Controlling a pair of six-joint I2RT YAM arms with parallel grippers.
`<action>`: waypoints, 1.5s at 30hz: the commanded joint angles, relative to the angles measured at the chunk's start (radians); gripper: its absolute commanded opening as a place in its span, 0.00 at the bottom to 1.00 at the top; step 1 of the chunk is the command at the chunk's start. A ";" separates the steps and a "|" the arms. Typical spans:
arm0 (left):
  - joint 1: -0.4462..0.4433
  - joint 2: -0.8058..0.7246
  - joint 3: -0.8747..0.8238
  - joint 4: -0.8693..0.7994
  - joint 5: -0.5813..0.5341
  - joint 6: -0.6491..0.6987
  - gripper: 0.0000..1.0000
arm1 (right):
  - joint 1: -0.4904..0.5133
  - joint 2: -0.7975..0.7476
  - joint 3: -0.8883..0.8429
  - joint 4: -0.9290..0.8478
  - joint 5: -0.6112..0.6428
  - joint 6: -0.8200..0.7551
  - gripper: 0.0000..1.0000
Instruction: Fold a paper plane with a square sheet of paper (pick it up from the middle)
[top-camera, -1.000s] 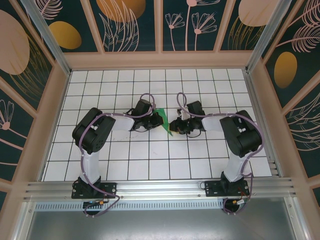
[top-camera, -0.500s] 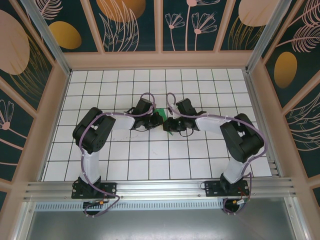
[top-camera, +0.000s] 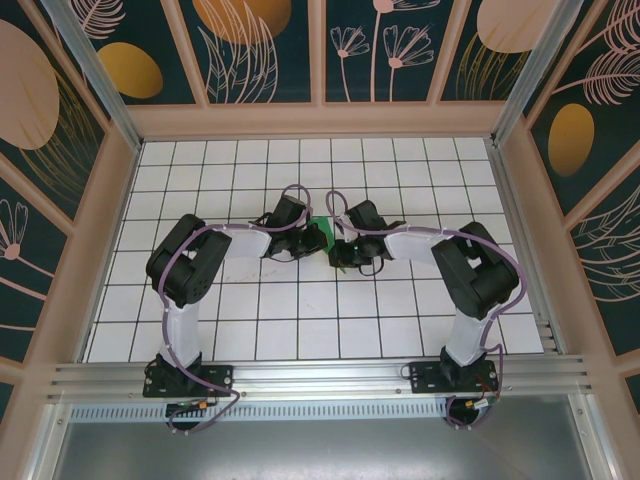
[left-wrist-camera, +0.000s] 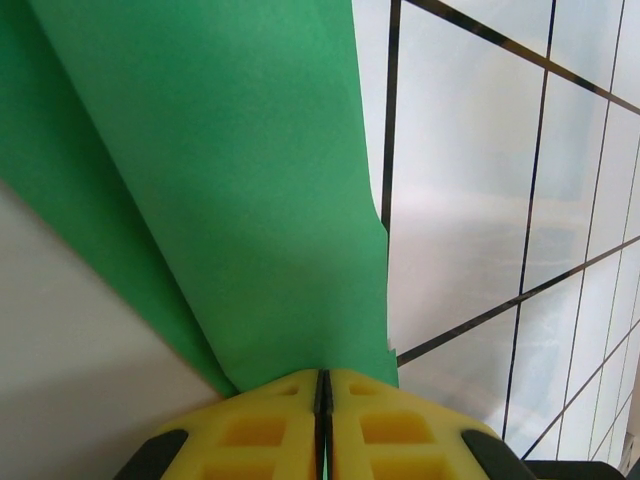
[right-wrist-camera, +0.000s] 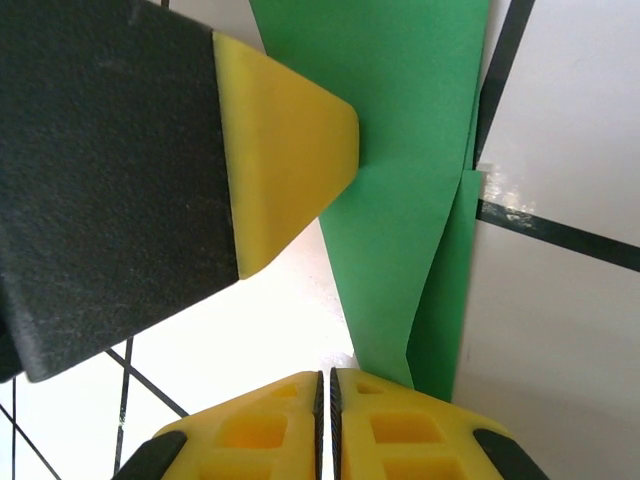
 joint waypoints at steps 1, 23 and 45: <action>0.015 0.076 -0.003 -0.067 -0.159 0.022 0.14 | 0.002 0.027 0.019 -0.050 0.029 -0.017 0.13; 0.015 0.078 0.001 -0.088 -0.179 0.028 0.14 | -0.037 -0.023 -0.079 -0.019 -0.092 -0.040 0.13; 0.016 0.079 0.005 -0.091 -0.178 0.029 0.14 | -0.052 -0.073 -0.172 -0.026 -0.150 -0.061 0.12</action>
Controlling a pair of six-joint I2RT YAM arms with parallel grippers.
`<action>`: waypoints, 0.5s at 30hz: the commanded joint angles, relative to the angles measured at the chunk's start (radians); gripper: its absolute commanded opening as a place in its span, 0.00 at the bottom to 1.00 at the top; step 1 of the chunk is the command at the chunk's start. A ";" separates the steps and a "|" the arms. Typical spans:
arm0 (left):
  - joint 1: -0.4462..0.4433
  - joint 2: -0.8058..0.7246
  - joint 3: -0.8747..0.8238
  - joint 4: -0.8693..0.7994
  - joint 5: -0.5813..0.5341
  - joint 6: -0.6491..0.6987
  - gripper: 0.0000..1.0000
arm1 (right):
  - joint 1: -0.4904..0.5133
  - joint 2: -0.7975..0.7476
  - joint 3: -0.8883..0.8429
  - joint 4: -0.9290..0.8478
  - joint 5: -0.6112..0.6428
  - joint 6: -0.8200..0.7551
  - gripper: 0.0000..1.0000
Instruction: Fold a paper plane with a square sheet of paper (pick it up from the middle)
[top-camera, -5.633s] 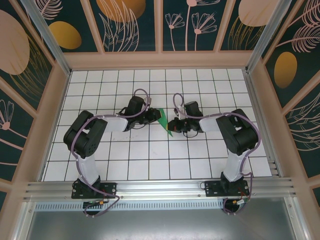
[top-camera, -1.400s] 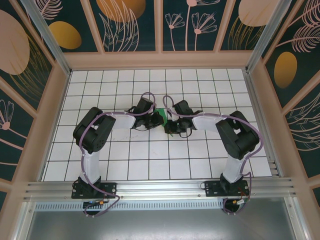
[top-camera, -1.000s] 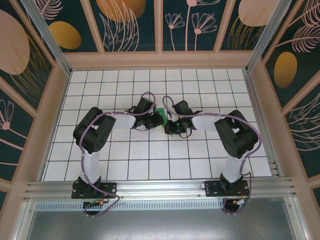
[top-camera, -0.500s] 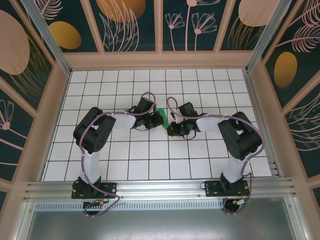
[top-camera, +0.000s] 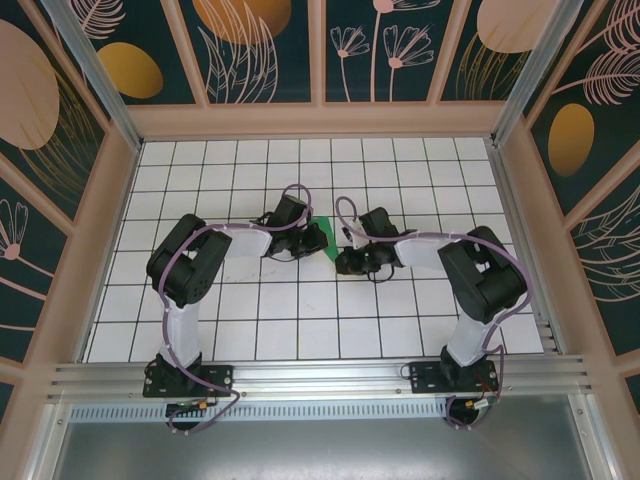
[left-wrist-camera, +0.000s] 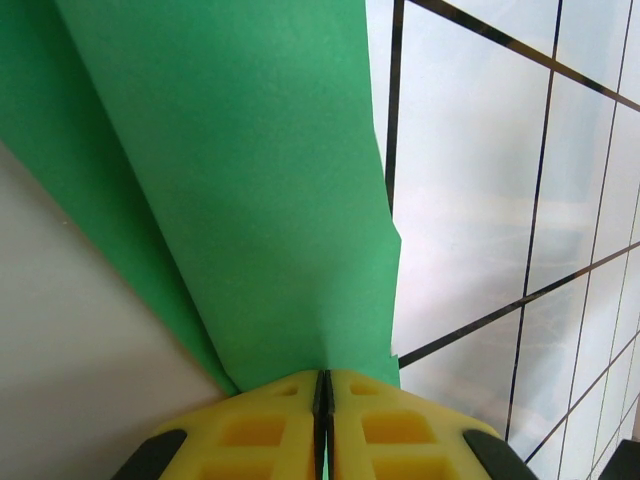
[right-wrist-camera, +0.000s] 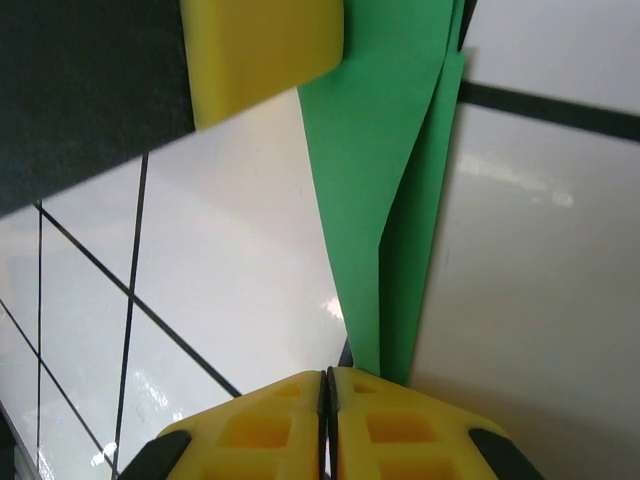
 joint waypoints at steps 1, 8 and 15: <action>0.019 0.079 -0.005 -0.072 -0.167 0.027 0.14 | -0.002 -0.015 -0.046 -0.102 -0.019 -0.019 0.12; 0.019 0.081 -0.003 -0.075 -0.166 0.031 0.14 | -0.035 0.008 -0.058 -0.081 -0.001 0.006 0.12; 0.019 0.079 -0.003 -0.075 -0.165 0.031 0.14 | -0.036 -0.091 0.019 -0.061 -0.025 0.010 0.14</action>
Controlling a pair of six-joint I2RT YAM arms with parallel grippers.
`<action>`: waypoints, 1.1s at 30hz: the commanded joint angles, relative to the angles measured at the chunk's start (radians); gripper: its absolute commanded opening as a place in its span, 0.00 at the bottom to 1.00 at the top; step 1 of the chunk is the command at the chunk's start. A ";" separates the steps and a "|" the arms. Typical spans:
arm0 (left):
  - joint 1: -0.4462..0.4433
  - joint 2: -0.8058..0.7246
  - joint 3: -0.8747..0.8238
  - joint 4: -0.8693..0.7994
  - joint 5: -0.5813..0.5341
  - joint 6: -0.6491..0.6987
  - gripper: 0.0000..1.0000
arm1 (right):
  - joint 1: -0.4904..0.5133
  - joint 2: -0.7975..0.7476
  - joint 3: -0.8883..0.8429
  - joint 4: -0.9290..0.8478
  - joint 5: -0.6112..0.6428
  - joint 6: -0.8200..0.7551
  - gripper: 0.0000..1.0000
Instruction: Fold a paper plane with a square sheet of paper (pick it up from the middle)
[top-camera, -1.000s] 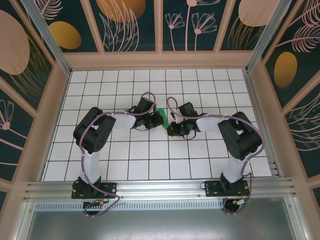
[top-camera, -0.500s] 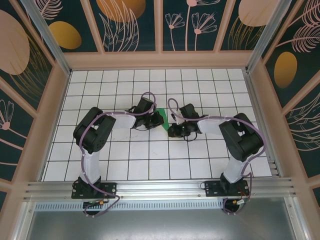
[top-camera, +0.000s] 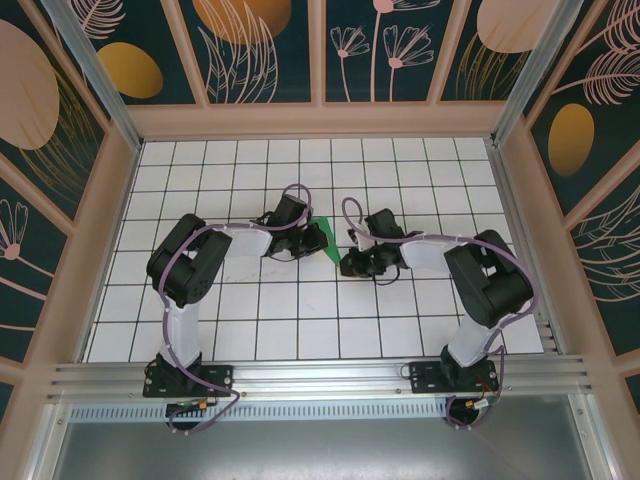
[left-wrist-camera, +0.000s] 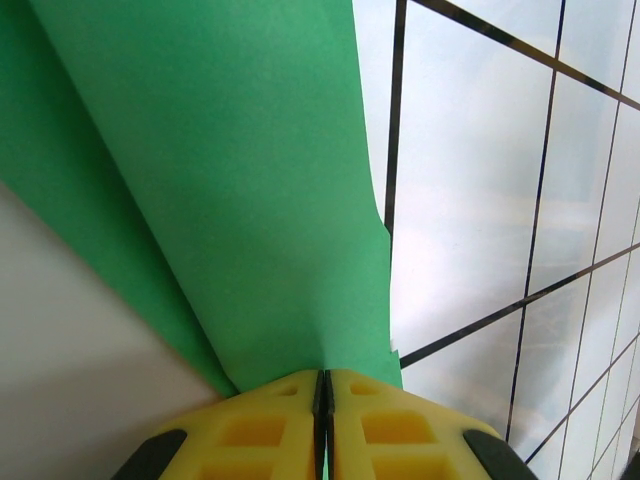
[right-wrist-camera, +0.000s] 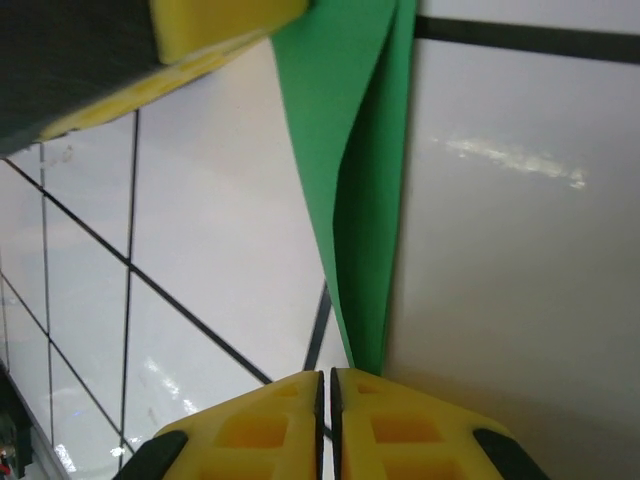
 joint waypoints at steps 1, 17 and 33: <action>0.019 0.078 -0.008 -0.065 -0.164 0.031 0.14 | -0.010 -0.037 0.052 -0.018 -0.010 0.008 0.14; 0.019 0.064 0.003 -0.064 -0.142 0.044 0.14 | -0.013 0.139 0.121 -0.005 0.021 0.020 0.13; 0.010 -0.099 -0.167 0.325 0.089 0.024 0.19 | -0.033 0.176 0.096 -0.006 0.033 0.041 0.06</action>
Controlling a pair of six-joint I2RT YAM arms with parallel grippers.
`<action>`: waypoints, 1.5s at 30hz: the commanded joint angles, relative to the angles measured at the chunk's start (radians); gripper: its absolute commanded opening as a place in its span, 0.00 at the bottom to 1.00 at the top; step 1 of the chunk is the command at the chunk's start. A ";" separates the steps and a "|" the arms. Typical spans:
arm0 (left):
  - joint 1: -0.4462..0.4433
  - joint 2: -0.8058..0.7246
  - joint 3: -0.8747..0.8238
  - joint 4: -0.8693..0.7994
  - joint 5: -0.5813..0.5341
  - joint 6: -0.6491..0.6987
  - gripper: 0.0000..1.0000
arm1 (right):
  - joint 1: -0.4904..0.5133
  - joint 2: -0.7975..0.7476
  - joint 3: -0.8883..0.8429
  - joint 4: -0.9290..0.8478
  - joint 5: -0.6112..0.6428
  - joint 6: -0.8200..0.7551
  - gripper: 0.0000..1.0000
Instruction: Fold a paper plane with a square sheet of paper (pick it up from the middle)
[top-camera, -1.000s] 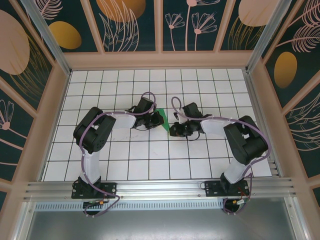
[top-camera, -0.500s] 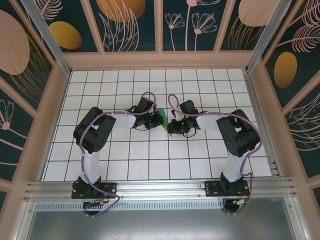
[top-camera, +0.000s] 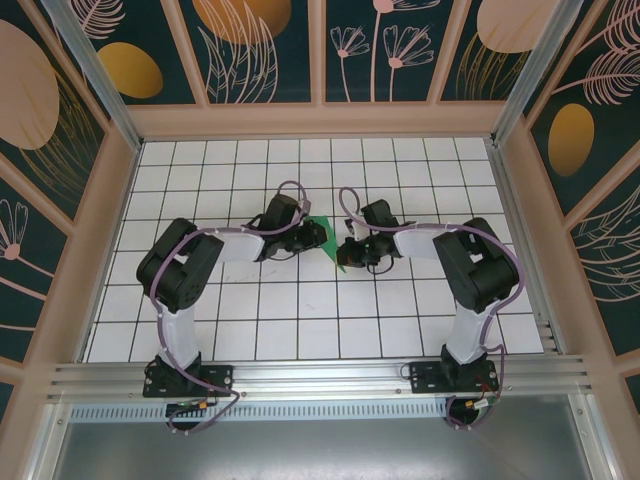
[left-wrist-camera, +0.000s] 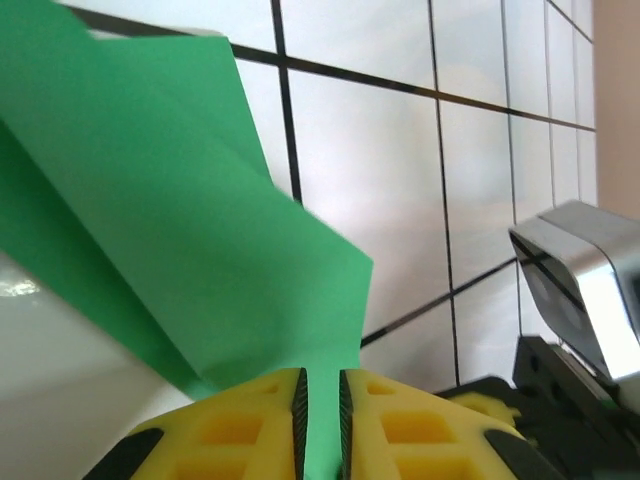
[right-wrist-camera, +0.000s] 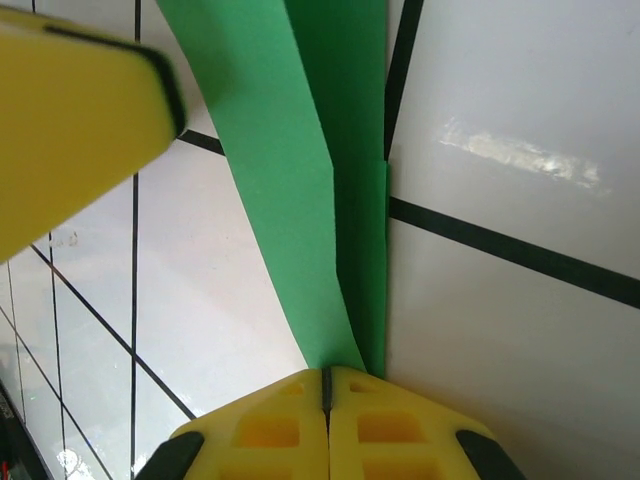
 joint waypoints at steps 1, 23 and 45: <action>-0.009 -0.017 -0.055 0.126 0.043 -0.025 0.19 | -0.010 0.045 -0.014 -0.031 0.038 0.009 0.06; -0.066 0.077 0.032 0.000 -0.018 -0.008 0.12 | -0.008 0.067 -0.008 -0.046 0.043 0.007 0.04; 0.011 0.091 0.163 -0.255 -0.191 0.096 0.11 | -0.005 0.082 -0.042 -0.178 0.159 -0.028 0.03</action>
